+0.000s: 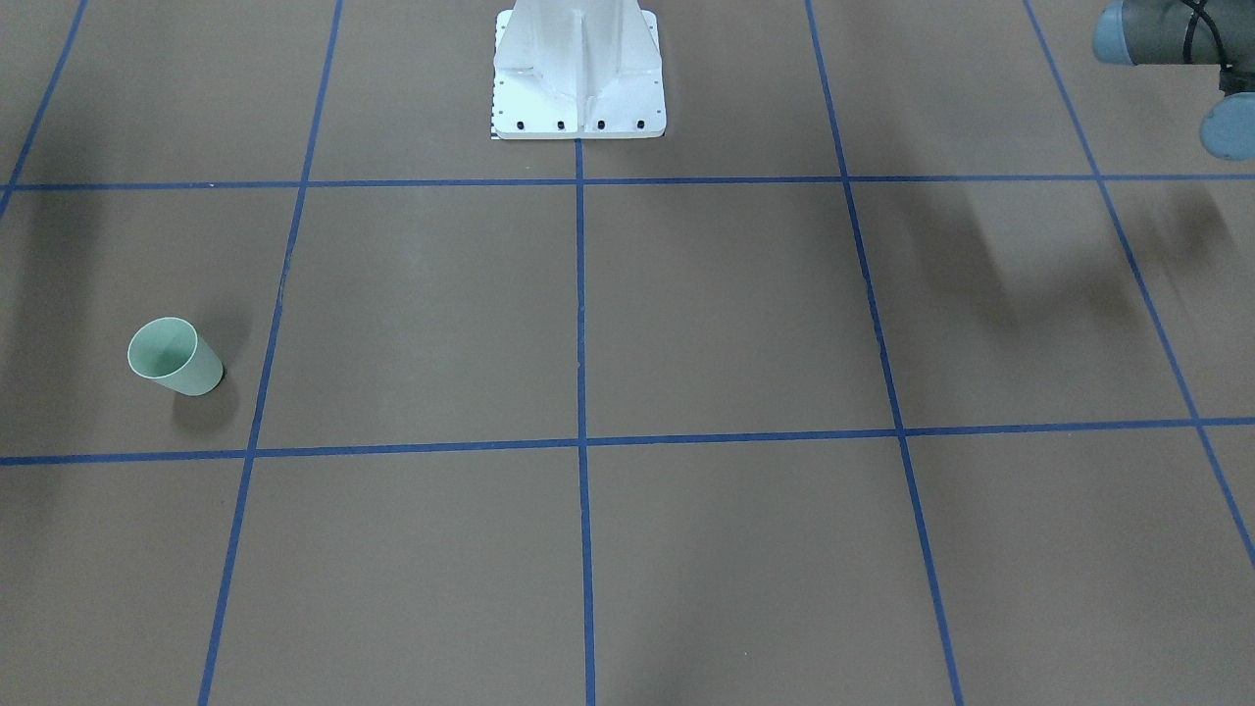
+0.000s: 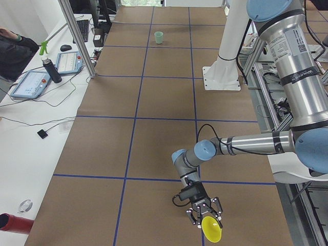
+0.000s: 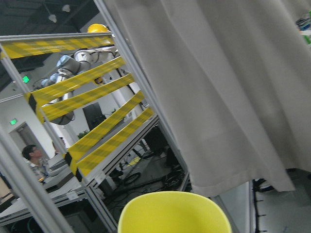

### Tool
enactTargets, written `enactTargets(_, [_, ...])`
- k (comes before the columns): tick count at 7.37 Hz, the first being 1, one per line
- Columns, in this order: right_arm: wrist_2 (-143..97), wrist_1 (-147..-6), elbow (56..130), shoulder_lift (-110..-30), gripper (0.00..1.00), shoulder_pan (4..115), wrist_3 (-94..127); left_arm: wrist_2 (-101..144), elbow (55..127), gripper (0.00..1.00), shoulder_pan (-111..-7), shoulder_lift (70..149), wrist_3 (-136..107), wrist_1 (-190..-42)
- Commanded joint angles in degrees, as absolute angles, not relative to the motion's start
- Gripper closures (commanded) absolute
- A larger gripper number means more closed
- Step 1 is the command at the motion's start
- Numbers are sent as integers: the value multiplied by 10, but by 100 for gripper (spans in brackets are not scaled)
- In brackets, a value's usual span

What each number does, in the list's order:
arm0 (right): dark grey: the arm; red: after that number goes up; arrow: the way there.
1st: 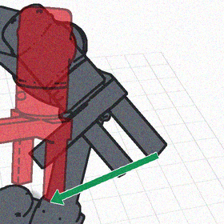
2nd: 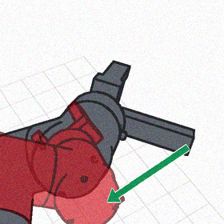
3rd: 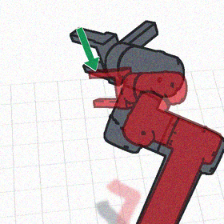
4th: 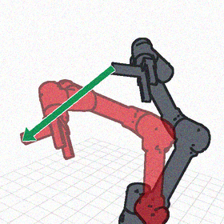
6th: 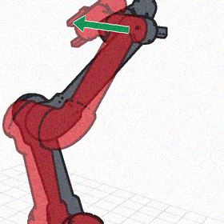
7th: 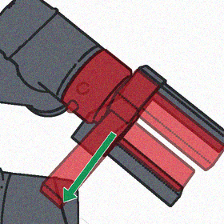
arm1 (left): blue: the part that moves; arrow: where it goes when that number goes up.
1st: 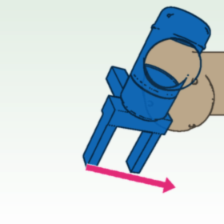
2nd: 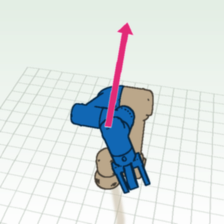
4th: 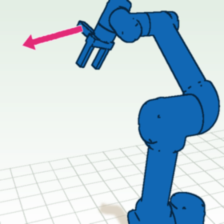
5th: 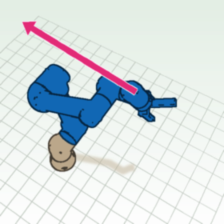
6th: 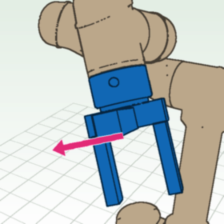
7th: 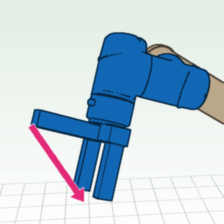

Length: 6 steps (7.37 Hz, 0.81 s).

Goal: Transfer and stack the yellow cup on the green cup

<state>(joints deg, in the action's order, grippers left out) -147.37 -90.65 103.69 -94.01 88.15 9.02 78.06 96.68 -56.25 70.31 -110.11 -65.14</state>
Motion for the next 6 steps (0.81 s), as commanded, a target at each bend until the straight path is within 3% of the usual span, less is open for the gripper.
enactTargets(1, [-1473,-905,1033,-936,0,882,90,752,977,91,-601,749,-1053,-659])
enactTargets(6, [-1470,-904,1032,-930,0,879,89,733,967,91,-614,972,-962,-700])
